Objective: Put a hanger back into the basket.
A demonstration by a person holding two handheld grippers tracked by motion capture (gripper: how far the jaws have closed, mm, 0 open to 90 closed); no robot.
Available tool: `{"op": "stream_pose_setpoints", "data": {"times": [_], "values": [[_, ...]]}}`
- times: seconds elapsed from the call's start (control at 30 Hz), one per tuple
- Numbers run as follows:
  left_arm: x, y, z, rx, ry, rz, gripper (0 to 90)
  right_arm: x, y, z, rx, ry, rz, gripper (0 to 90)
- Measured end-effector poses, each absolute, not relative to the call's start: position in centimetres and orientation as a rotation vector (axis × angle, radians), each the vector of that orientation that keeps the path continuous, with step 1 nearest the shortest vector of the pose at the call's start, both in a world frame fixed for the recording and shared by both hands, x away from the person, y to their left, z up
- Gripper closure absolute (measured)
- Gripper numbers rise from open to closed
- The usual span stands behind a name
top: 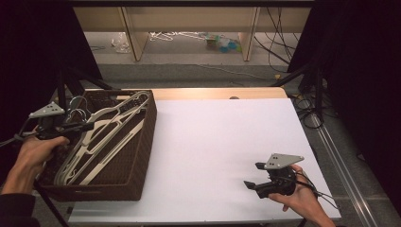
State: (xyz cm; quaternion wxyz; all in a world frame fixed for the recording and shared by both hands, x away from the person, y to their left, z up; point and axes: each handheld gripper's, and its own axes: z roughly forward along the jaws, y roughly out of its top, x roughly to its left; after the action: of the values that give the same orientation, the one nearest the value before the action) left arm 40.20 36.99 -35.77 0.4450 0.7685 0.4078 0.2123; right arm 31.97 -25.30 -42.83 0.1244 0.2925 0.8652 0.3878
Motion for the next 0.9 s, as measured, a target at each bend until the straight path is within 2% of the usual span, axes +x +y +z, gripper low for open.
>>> {"op": "stream_pose_setpoints", "data": {"times": [0.3, 0.7, 0.9], "values": [[40.5, 36.1, -37.4, 1.930, 1.103, 0.451, 85.1, 32.0, -25.3, -42.8, 0.854, 2.522, 1.130, 23.8], [41.3, 35.7, -38.7, 2.003, 1.151, 0.441, 84.9, 31.9, -25.3, -42.8, 0.857, 2.530, 1.121, 23.8], [41.3, 36.6, -39.4, 1.940, 1.220, 0.434, 83.8, 31.9, -25.3, -42.9, 0.859, 2.535, 1.121, 23.8]]}}
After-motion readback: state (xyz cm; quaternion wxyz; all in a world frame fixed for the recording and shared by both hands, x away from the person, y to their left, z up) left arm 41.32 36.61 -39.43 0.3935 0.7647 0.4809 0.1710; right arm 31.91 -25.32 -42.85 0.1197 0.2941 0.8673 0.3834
